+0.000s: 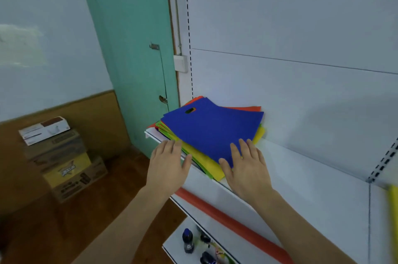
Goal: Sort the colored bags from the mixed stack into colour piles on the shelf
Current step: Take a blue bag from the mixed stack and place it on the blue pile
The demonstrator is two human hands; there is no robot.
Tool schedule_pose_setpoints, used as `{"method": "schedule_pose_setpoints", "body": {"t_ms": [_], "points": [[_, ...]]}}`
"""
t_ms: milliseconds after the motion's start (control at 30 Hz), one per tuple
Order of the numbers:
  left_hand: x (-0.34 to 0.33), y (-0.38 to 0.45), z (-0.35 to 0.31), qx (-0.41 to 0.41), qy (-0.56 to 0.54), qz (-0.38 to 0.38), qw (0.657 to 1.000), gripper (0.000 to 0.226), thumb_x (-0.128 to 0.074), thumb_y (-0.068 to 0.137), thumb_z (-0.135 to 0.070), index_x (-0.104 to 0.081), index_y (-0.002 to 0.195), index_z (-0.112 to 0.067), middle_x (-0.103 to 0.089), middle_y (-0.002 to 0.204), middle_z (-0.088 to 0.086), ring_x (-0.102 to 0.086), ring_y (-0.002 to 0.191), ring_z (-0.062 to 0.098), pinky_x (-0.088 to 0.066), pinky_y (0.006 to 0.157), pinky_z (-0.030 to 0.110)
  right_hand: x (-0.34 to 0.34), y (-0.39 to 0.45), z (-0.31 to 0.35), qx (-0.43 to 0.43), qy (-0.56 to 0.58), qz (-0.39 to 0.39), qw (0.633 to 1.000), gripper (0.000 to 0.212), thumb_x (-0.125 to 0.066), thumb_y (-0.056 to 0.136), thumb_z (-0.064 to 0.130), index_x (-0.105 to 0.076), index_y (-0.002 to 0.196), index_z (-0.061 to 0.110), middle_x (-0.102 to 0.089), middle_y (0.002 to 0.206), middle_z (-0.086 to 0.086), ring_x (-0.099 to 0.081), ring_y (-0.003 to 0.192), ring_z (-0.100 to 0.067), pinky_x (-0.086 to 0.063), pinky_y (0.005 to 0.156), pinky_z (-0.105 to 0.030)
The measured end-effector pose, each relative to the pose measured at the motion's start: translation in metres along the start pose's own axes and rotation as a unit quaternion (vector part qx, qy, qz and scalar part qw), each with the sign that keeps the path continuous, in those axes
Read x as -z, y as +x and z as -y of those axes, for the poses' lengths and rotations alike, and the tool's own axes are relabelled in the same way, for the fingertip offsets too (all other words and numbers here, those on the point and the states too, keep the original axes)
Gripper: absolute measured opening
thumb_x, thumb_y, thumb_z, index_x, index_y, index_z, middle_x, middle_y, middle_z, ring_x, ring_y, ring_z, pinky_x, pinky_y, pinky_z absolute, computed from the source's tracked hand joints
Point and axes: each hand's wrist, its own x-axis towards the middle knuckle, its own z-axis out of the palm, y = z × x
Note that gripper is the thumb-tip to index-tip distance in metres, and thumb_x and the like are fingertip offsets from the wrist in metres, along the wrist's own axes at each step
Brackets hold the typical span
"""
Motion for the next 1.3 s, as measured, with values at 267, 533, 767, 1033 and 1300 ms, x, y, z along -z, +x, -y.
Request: {"method": "schedule_pose_setpoints", "body": {"t_ms": [267,533,767,1033,1300], "points": [[-0.038,0.096,0.033,-0.083,0.0,0.006,0.997,0.066,-0.029,0.108,-0.055,-0.038,0.159,-0.015,-0.043,0.163,0.007,-0.027,0.155,0.027,-0.023,0.127,0.045,-0.025,0.059,0.028,-0.08,-0.04,0.028,0.996,0.079,-0.016,0.104,0.069,-0.031,0.165,0.02,-0.022,0.174,-0.008,-0.006,0.162,-0.031,-0.011,0.13,-0.049],[-0.065,0.16,0.059,-0.167,0.062,0.023,0.984,0.079,-0.024,0.104,-0.061,-0.029,0.163,-0.009,-0.026,0.169,0.02,-0.015,0.159,0.035,-0.008,0.129,0.053,-0.04,0.076,0.058,-0.206,-0.048,0.049,0.976,0.07,-0.016,0.106,0.063,-0.027,0.166,0.028,-0.018,0.175,0.003,-0.006,0.162,-0.026,-0.008,0.13,-0.051],[-0.071,0.156,0.047,-0.261,-0.005,0.0,0.965,0.068,-0.043,0.106,-0.044,-0.03,0.162,-0.007,-0.058,0.147,0.011,-0.039,0.146,0.035,-0.021,0.126,0.053,-0.03,0.06,0.062,-0.265,-0.063,0.035,0.962,0.059,-0.026,0.106,0.059,-0.041,0.158,0.037,-0.031,0.17,0.009,-0.013,0.161,-0.025,-0.011,0.128,-0.051],[-0.063,0.154,0.045,-0.207,0.003,0.013,0.978,0.055,-0.045,0.1,-0.056,-0.057,0.14,-0.021,-0.04,0.159,0.03,-0.027,0.151,0.048,-0.012,0.125,0.061,-0.023,0.05,0.044,-0.356,-0.066,0.017,0.932,0.055,-0.035,0.101,0.069,-0.058,0.139,0.036,-0.047,0.154,0.0,-0.033,0.149,-0.03,-0.031,0.12,-0.051],[-0.064,0.144,0.033,-0.277,-0.075,0.028,0.957,0.062,-0.058,0.098,-0.03,-0.032,0.153,-0.019,-0.058,0.144,0.004,-0.045,0.138,0.029,-0.024,0.124,0.05,-0.015,0.044,0.035,-0.441,0.104,-0.03,0.891,0.072,-0.058,0.094,0.066,-0.047,0.147,0.019,-0.063,0.131,-0.009,-0.056,0.122,-0.035,-0.052,0.099,-0.05]]}}
